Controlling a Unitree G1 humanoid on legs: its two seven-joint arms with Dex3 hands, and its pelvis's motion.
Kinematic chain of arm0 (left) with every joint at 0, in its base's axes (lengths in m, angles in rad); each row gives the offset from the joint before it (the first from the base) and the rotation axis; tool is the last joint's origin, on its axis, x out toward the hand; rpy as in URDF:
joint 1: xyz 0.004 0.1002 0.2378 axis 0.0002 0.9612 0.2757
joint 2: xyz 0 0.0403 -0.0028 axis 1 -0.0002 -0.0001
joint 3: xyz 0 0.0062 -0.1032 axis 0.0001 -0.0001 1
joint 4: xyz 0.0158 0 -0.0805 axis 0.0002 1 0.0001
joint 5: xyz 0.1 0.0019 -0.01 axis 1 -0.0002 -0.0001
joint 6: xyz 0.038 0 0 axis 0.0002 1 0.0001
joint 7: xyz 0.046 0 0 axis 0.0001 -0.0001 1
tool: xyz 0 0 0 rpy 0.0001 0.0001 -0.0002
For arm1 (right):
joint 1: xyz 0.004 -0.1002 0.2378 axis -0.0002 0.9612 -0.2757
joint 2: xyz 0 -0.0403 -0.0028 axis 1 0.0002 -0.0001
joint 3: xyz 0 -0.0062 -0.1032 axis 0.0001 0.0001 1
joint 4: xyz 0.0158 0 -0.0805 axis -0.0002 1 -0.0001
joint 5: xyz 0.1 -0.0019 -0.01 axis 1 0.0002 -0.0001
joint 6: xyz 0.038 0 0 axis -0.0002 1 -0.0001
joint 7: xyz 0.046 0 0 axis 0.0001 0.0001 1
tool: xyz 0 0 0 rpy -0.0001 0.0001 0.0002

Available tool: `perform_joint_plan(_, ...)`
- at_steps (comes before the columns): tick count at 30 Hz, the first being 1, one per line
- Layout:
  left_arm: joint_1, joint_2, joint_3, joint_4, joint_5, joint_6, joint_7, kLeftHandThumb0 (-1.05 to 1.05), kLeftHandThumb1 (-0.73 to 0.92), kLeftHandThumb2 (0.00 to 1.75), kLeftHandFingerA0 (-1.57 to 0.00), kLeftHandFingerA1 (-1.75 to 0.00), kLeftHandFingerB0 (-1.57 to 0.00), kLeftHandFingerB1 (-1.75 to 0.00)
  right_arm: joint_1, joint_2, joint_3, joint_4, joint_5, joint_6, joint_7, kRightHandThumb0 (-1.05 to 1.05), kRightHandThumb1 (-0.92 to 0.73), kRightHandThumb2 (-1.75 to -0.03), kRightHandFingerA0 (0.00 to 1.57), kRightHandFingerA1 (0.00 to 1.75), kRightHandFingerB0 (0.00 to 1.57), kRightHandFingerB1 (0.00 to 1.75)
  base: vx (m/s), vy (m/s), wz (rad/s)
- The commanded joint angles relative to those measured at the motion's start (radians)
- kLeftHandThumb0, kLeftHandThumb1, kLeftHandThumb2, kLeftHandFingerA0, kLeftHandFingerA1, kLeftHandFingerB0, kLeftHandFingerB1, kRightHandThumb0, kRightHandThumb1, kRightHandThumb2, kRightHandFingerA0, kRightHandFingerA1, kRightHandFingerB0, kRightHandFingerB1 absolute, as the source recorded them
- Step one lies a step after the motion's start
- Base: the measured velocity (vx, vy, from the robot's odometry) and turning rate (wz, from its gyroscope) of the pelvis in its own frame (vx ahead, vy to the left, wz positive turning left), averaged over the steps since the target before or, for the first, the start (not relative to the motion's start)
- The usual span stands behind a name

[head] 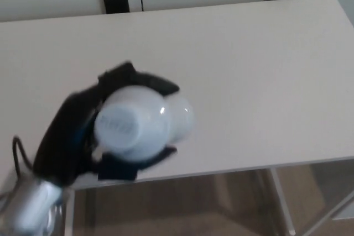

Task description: The robot picks up a bottle from a person using its left hand and walk towards the table in frontand put the bottle on the table.

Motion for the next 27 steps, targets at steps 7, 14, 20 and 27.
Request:
perform_joint_plan(7, -0.419, -0.014, -0.001, 0.396, 0.064, 0.191, 0.049, -0.19, 0.81, 0.67, -1.02, -1.38, -0.76, -0.97, -0.028, -0.012, 0.010, 0.004, -0.018, 0.020, -0.002, -0.38, -0.61, -0.82, 0.61, 0.57, 0.49, 0.51, 0.00, 0.000, 0.01)
perform_joint_plan(14, -0.528, -0.023, -0.038, 0.600, 0.123, 0.170, 0.070, -0.18, 0.82, 0.65, -1.04, -1.34, -0.80, -0.94, -0.034, -0.030, 0.008, -0.001, -0.011, 0.014, 0.003, -0.33, -0.73, -0.62, 0.65, 0.45, 0.52, 0.40, 0.00, 0.000, 0.00)
perform_joint_plan(20, -0.571, -0.019, -0.066, 0.728, 0.157, 0.139, 0.067, -0.22, 0.79, 0.65, -1.02, -1.35, -0.84, -0.85, -0.040, -0.034, -0.006, -0.005, 0.006, 0.022, 0.016, -0.31, -0.73, -0.62, 0.63, 0.44, 0.51, 0.40, 0.00, 0.000, 0.00)
perform_joint_plan(27, -0.622, -0.007, -0.103, 0.802, 0.197, 0.159, 0.048, -0.21, 0.80, 0.63, -1.01, -1.33, -0.84, -0.82, -0.030, -0.043, -0.019, -0.024, 0.013, 0.007, 0.030, -0.32, -0.73, -0.61, 0.66, 0.46, 0.52, 0.40, 0.00, 0.000, 0.00)
